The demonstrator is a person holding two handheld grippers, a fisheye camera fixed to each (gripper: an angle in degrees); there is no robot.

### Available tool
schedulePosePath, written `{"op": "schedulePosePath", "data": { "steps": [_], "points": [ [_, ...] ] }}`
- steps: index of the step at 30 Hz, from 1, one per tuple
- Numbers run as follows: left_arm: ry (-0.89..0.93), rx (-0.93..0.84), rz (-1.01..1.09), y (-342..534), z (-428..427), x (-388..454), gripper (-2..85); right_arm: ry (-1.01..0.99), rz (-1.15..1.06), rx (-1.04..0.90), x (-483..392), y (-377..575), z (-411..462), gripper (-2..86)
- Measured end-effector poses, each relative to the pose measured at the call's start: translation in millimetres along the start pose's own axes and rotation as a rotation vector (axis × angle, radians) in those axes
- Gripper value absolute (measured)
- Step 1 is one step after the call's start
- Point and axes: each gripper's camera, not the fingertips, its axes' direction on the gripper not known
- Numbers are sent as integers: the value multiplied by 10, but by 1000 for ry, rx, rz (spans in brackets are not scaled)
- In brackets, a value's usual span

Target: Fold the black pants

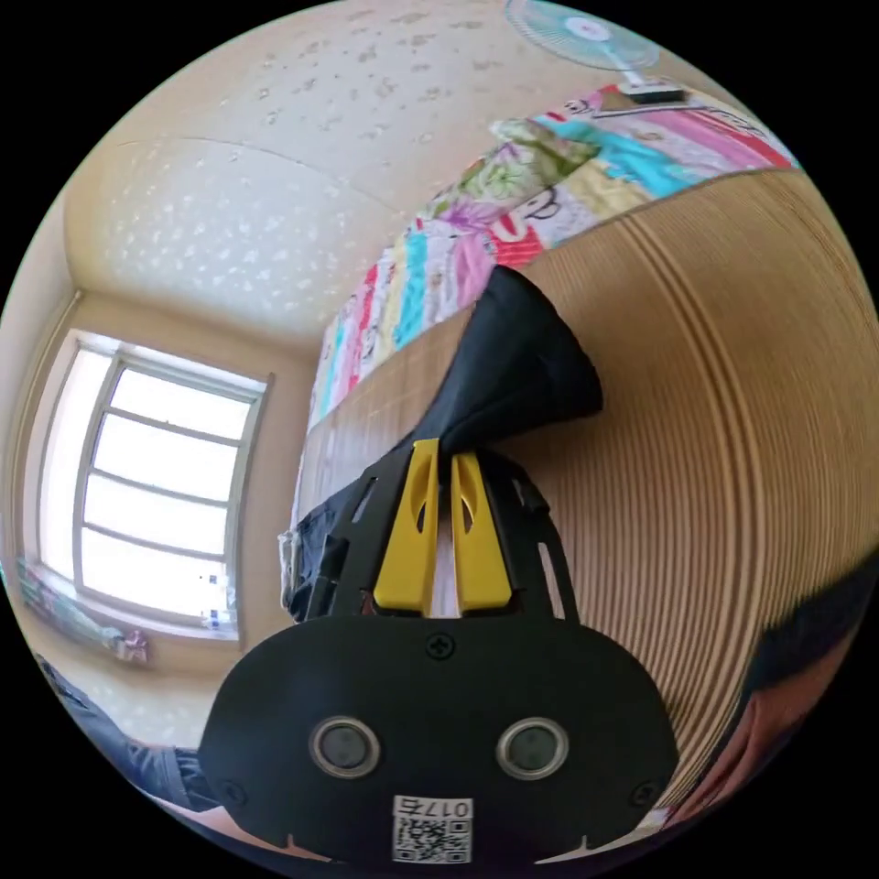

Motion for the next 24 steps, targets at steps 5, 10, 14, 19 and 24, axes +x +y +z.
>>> {"op": "schedulePosePath", "data": {
  "steps": [5, 10, 14, 19, 24],
  "points": [
    [52, 2, -7, -111, -22, 65, 65, -93, 494, 26, 1313, 973, -152, 48],
    [31, -28, 37, -491, -83, 308, 82, -171, 551, 105, 1501, 1561, -469, 66],
    [-3, -27, 84, -918, -175, 509, 105, -255, 587, 165, 1578, 2073, -664, 36],
    [-35, -32, 100, -1851, -395, 747, 127, -300, 694, 209, 1711, 2960, -877, 13],
    [-123, 81, 282, -2629, -882, 1558, 125, -316, 792, 317, 1718, 3719, -1105, 8]
  ]
}}
